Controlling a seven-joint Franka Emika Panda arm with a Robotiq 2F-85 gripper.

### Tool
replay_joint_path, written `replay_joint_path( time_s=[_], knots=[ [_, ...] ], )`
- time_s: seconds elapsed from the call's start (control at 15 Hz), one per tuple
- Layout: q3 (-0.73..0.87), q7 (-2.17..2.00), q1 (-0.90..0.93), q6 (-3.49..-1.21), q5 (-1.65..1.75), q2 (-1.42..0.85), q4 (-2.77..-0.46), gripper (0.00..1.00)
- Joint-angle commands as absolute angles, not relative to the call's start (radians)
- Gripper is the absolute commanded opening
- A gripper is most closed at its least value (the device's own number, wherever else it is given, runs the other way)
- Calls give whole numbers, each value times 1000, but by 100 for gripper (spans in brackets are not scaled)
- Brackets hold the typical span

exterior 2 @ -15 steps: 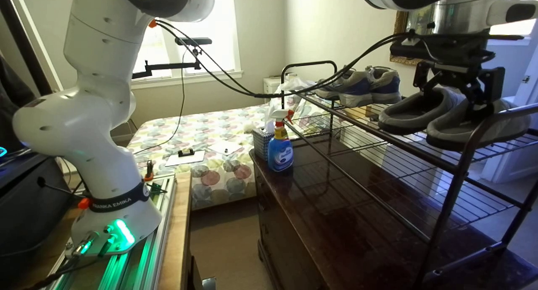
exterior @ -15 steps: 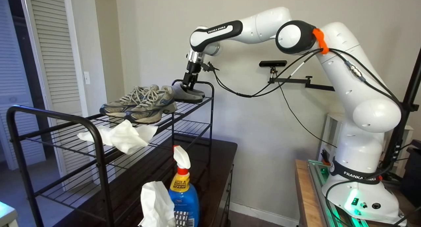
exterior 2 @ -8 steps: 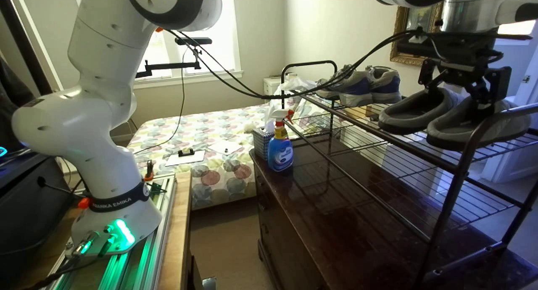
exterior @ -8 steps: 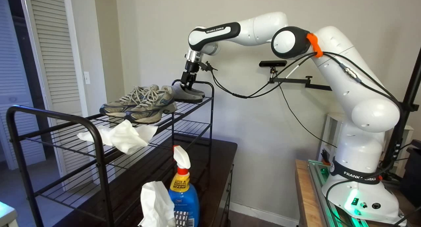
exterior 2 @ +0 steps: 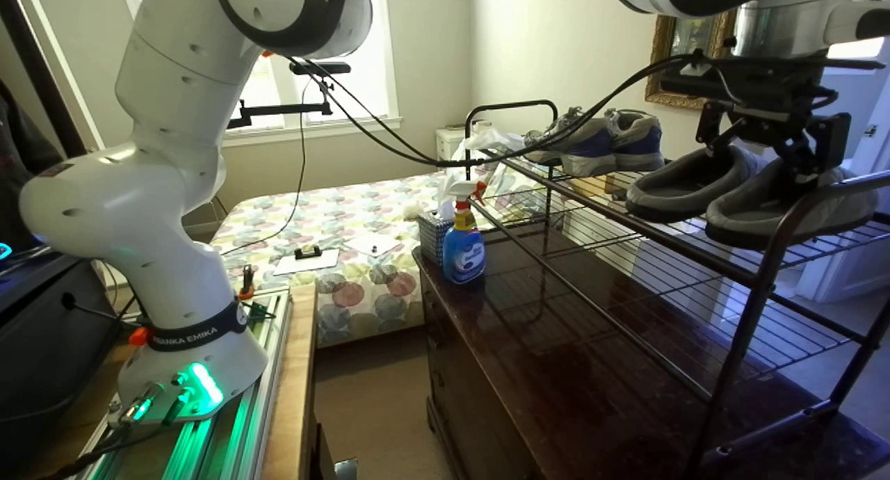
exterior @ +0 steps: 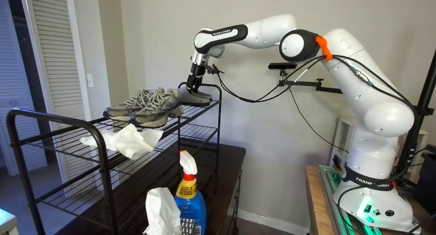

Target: Rotate the house sleepers to the right.

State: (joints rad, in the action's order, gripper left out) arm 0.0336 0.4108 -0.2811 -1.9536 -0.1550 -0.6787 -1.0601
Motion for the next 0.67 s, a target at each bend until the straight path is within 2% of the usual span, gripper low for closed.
replay_joint_path(
  time_s=[0.0,0.4,0.47,0.53,0.6],
  knots=[
    [19,486,-285,-1948,-152,-704,-1038,100],
    [2,563,-283,-1970,-163,-745,-1016,100],
    [0,564,-283,-1976,-164,-748,-1011,94],
    [-4,565,-284,-1983,-170,-748,-1009,74],
    [-5,562,-284,-1994,-172,-748,-1005,68]
  ],
)
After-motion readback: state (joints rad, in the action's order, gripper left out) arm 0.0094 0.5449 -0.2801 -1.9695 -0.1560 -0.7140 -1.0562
